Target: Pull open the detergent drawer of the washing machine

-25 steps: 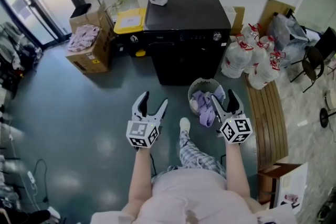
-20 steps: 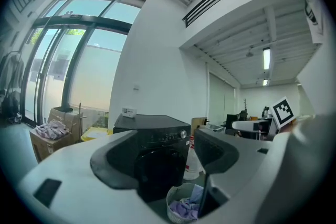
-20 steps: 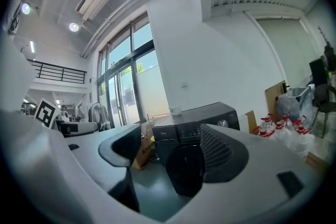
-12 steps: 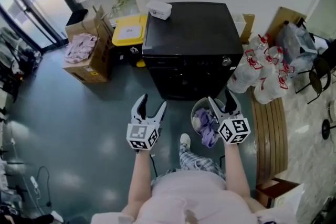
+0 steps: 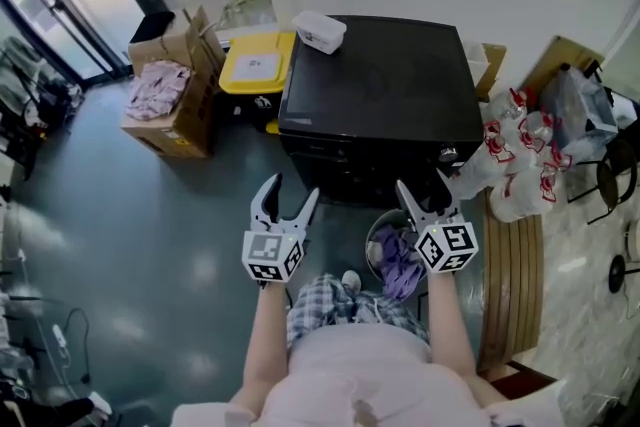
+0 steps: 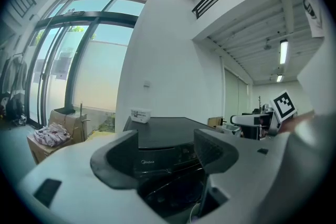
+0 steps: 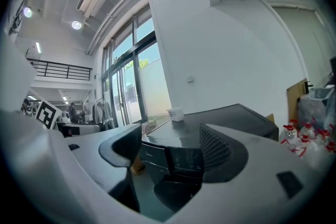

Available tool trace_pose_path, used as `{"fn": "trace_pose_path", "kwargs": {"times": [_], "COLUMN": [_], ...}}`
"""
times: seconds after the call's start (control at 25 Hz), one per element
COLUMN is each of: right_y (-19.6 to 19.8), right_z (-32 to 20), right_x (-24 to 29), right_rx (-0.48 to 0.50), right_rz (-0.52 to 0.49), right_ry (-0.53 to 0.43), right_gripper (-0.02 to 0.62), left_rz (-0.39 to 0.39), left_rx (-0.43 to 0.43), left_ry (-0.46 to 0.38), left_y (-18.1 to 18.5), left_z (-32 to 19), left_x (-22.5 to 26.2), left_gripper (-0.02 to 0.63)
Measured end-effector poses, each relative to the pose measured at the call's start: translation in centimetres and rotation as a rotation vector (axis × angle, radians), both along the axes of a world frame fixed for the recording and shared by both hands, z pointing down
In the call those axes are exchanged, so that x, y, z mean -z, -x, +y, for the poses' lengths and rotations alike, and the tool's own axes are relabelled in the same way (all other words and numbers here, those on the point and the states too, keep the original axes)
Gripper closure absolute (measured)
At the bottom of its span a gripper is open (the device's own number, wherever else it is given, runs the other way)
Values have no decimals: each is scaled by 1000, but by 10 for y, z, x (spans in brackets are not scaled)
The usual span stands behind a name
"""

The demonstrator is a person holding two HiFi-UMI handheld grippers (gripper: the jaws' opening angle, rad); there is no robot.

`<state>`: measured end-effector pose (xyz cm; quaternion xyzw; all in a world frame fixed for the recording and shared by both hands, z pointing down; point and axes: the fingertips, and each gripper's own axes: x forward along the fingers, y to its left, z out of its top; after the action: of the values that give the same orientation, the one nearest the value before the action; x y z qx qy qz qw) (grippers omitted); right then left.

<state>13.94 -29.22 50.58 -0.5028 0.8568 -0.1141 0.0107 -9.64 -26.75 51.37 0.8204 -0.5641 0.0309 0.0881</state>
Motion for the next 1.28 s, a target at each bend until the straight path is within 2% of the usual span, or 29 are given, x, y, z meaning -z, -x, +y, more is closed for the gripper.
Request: {"fn": "trace_pose_path", "kwargs": {"times": [0.64, 0.96, 1.16, 1.28], "right_y": [41, 78, 109, 131], "right_z": [-74, -103, -121, -128], "right_x": [3, -13, -31, -45], "right_rx": [28, 160, 293, 398], "right_rz": [21, 154, 260, 358], "right_ry": [5, 55, 111, 146], "right_gripper": [256, 256, 256, 256], "left_rz": [-55, -203, -308, -398], "left_rx": [-27, -158, -253, -328], "left_ry": [37, 152, 251, 310], "left_y": [27, 25, 22, 22], "left_z": [-80, -120, -137, -146], "left_x": [-10, -42, -67, -79], "left_gripper": [284, 284, 284, 284]}}
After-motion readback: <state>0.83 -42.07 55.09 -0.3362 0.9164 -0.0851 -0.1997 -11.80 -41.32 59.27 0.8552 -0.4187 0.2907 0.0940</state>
